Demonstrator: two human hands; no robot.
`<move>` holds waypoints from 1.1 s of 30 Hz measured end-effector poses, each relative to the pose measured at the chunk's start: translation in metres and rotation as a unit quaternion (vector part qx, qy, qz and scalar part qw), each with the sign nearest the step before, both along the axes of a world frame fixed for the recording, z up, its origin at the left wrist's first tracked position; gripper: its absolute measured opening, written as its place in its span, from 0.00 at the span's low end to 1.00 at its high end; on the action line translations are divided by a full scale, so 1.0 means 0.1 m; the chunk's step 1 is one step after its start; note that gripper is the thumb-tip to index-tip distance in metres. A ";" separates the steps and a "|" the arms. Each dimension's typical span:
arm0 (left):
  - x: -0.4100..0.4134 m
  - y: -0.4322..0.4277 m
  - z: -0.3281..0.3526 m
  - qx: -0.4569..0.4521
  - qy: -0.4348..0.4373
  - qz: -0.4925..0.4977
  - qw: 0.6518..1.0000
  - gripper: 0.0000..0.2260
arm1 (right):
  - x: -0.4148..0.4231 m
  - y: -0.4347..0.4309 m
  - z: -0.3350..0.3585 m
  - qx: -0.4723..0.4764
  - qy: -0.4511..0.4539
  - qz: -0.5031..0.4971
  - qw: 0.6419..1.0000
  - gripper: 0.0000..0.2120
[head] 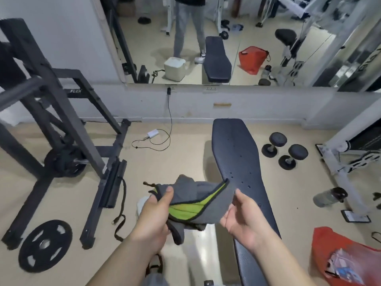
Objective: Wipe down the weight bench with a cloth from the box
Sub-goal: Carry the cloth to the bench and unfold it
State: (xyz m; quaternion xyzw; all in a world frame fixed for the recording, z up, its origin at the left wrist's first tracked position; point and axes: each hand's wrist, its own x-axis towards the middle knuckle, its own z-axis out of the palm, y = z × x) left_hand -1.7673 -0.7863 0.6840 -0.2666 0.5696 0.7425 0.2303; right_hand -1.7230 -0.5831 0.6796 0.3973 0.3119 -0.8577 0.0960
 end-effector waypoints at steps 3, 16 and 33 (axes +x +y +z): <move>-0.55 -0.06 0.16 0.004 0.038 -0.082 0.996 0.08 | -0.39 -0.26 -0.02 -0.014 -0.045 -0.011 0.999 0.21; -1.77 0.86 0.43 -0.040 0.106 -0.323 0.940 0.08 | -1.08 0.19 -0.05 0.085 -0.098 -0.136 0.982 0.11; -2.74 2.70 0.57 -0.056 0.032 -0.374 0.925 0.18 | -1.66 1.87 -0.09 0.259 0.042 0.012 0.965 0.09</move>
